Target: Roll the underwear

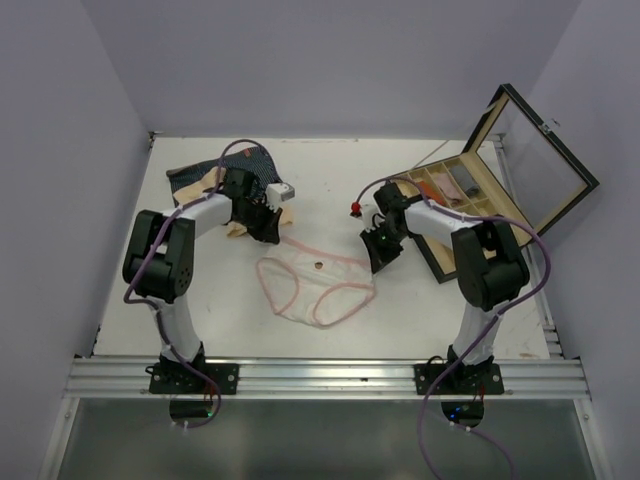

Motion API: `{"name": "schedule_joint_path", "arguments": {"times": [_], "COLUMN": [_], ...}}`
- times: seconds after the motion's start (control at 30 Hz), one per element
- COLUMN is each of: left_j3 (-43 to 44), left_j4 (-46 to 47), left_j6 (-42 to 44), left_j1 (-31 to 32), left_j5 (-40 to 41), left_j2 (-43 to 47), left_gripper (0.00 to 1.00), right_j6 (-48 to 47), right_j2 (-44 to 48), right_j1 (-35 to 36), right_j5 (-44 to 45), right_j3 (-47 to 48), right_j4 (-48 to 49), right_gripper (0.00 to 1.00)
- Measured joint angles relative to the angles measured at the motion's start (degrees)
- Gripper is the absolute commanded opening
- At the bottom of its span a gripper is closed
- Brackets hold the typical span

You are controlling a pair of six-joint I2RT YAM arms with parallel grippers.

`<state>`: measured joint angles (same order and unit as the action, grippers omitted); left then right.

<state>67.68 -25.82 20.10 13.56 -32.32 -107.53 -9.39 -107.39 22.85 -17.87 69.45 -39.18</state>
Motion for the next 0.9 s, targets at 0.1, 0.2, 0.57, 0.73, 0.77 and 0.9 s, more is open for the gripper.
{"name": "schedule_joint_path", "arguments": {"times": [0.1, 0.2, 0.57, 0.73, 0.77, 0.9], "left_j3": [6.43, 14.16, 23.15, 8.87, 6.25, -1.79], "left_j4": [-0.33, -0.11, -0.44, -3.63, -4.44, -7.5], "left_j6": [0.48, 0.74, -0.76, -0.48, -0.11, 1.01], "left_j1": [0.39, 1.68, 4.28, -3.1, -3.63, -2.51], "left_j5": [-0.04, 0.13, 0.9, -1.44, -2.16, -5.25], "left_j2": [-4.72, -10.01, -10.45, 6.97, 9.94, 14.43], "left_gripper": [0.0, 0.24, 0.49, 0.43, 0.42, 0.37], "right_j6": [-0.35, 0.15, -3.17, -2.84, -2.64, -0.87], "right_j2": [3.74, 8.72, 19.56, 10.62, 8.11, 0.52], "right_j1": [3.21, 9.97, 7.85, 8.92, 9.27, 10.36], "right_j5": [-1.36, -4.39, -12.48, -15.43, -16.11, -18.03], "right_j3": [-5.01, -8.22, -4.9, 3.39, 4.59, 5.44], "right_j4": [-0.02, -0.85, -3.58, 0.55, 2.23, 5.88], "right_gripper": [0.08, 0.5, 0.46, 0.28, 0.26, 0.22]}}
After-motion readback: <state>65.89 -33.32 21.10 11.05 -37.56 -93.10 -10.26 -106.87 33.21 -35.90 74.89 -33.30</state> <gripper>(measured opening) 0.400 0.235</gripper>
